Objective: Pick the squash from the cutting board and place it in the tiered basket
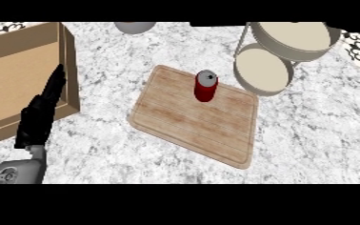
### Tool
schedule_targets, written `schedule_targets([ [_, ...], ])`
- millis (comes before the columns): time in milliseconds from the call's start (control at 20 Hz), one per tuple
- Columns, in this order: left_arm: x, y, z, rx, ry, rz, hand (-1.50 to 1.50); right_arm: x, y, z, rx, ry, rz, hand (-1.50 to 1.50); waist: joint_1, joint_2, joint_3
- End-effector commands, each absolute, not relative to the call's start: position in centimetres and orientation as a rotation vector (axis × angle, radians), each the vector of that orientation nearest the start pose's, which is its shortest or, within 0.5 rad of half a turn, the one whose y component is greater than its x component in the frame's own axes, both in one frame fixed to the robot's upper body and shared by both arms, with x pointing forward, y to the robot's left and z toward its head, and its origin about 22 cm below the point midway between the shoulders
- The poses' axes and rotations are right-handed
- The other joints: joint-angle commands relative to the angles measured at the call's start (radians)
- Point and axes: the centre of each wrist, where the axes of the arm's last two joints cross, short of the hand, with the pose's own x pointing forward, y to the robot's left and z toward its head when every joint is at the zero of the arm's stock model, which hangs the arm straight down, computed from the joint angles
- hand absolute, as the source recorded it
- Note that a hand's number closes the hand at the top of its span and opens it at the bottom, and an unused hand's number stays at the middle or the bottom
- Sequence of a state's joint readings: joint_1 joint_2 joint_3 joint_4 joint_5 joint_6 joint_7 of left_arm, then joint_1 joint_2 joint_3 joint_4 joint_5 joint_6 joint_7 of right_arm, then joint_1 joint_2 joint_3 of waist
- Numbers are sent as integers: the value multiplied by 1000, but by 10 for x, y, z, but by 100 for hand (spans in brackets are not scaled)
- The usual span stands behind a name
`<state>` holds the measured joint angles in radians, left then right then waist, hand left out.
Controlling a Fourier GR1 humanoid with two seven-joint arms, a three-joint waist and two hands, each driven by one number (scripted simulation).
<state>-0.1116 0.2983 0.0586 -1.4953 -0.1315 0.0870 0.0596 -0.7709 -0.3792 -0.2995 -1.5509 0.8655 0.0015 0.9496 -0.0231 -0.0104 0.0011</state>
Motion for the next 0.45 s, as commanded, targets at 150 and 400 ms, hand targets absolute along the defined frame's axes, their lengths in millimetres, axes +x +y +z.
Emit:
schedule_targets([
  [150,261,304,38,454,-1515,-217,0,251,-335,261,-1152,-1240,-130,-150,-6,1,0],
  [400,270,306,33,460,-1521,-222,0,190,-350,245,-1110,-1326,-199,-150,-1,5,0],
])
